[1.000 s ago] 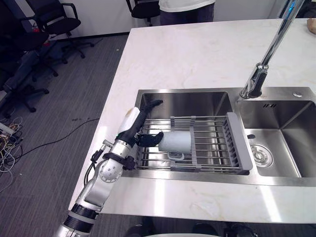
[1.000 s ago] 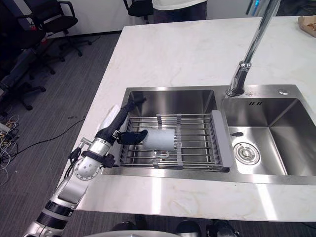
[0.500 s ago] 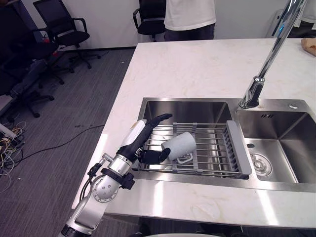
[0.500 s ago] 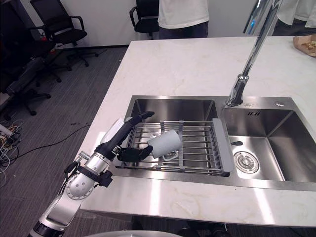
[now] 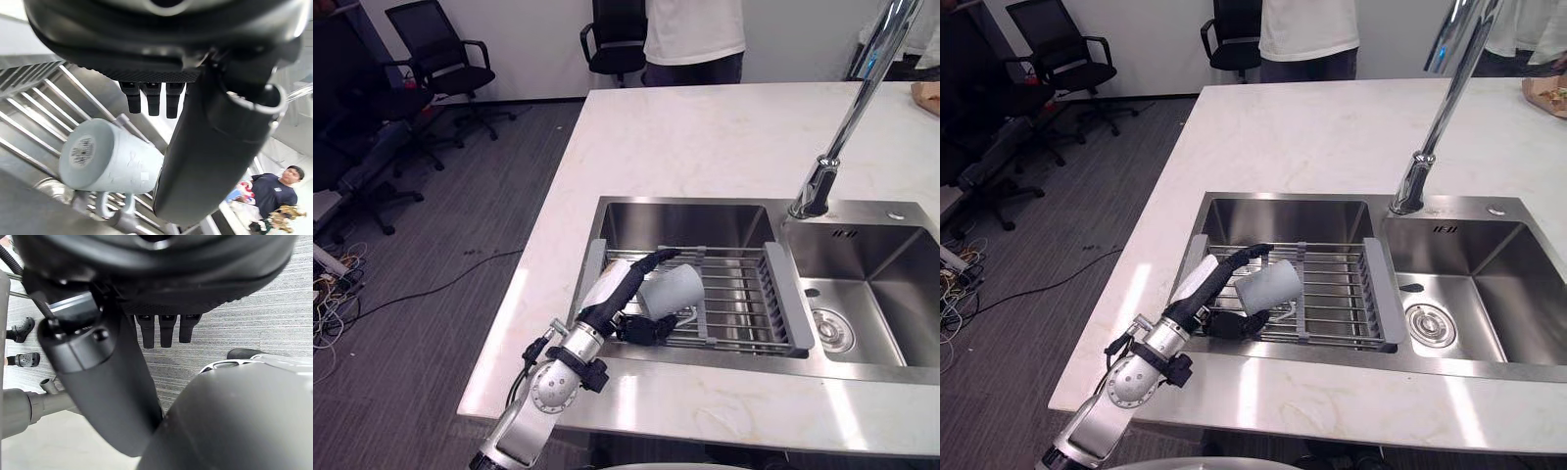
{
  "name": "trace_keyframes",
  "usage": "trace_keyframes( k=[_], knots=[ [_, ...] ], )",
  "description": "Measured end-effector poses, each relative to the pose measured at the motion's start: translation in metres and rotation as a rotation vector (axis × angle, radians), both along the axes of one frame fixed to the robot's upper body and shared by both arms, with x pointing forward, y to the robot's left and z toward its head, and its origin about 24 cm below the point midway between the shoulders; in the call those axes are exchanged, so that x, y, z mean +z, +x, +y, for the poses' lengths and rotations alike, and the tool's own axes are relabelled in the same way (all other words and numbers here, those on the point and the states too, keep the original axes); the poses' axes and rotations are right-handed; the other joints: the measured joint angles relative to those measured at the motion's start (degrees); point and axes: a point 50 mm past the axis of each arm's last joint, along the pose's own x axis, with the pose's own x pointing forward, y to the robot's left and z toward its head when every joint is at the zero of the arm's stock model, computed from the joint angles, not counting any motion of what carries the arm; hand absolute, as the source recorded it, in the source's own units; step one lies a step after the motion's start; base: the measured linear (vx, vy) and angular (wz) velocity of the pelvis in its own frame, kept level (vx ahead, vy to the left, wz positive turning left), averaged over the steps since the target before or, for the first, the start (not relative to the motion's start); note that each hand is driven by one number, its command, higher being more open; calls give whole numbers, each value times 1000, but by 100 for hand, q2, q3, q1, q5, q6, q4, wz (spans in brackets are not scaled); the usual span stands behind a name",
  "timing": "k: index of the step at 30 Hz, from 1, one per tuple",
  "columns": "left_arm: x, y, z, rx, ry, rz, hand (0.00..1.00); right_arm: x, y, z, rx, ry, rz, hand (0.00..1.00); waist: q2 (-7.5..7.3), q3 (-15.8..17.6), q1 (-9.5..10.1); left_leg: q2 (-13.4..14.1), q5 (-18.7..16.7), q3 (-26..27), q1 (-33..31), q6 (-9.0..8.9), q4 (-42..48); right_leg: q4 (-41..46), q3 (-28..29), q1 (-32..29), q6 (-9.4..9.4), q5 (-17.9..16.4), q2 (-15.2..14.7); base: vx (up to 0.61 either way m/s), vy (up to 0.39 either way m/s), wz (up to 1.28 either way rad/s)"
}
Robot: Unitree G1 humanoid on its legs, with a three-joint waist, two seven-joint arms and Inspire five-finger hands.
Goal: Walk over to the sink, pick up the cup, carry it to the dishwasher, place the cup inside the dishwasher, then close the dishwasher door
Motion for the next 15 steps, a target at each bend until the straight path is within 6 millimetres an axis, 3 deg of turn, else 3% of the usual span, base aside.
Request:
trace_keyframes(
  k=[9,15],
  knots=[
    [-19,26,1,89,162,19,90,0,1,1,-4,2,1,90,-36,25,-74,7,-3,8,-50,-4,-6,-48,1,-28,-2,17,11,0,0,0],
    [-21,33,2,78,221,32,90,0,6,3,-6,8,-2,90,-52,51,-149,15,-9,57,-115,-12,-5,-68,35,-106,-3,44,19,8,8,-3]
  ],
)
